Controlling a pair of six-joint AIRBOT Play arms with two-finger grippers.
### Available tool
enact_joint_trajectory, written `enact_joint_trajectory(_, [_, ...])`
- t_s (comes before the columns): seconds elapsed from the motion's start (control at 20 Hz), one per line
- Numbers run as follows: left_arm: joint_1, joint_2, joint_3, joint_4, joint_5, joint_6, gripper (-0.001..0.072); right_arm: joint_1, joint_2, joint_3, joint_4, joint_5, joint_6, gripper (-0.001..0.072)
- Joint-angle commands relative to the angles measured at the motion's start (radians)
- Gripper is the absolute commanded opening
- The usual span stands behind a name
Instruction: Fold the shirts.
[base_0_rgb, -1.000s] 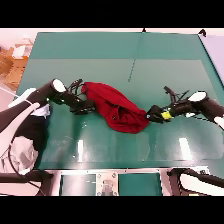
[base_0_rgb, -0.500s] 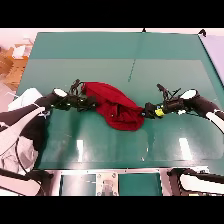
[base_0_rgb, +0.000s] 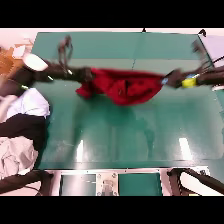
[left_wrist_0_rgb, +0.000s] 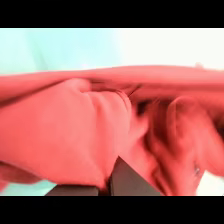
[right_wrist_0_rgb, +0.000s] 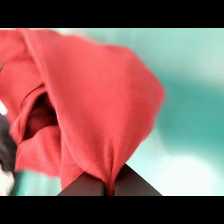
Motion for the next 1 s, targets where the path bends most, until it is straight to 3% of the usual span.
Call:
enact_joint_trajectory(0.0, [0.025, 0.171, 0.246, 0.209, -0.207, -0.084, 0.0027, -0.133, 0.177, 0.178, 0.108, 0.006, 0.0, 0.0017])
enact_joint_trajectory(0.15, [0.025, 0.229, 0.337, 0.253, -0.33, -0.11, 0.0028, -0.187, 0.304, 0.196, 0.085, -0.001, 0.0, 0.0017])
enact_joint_trajectory(0.3, [0.025, 0.232, 0.286, 0.241, -0.483, -0.157, 0.0028, -0.186, 0.395, 0.077, 0.055, 0.005, 0.0, 0.0017])
enact_joint_trajectory(0.55, [0.025, 0.232, -0.042, 0.071, -0.36, -0.105, 0.0028, -0.186, 0.433, -0.364, 0.077, -0.008, -0.001, 0.0017])
enact_joint_trajectory(0.65, [0.025, 0.233, -0.09, 0.005, -0.324, -0.039, 0.0027, -0.187, 0.432, -0.468, 0.231, -0.011, -0.081, 0.0017])
enact_joint_trajectory(0.8, [0.025, 0.288, 0.058, -0.026, -0.281, -0.024, 0.0026, -0.199, 0.433, -0.352, 0.489, -0.015, -0.15, 0.0017])
enact_joint_trajectory(0.95, [0.025, 0.341, 0.328, 0.036, -0.29, -0.027, 0.0027, -0.264, 0.439, -0.052, 0.529, -0.015, -0.156, 0.0017])
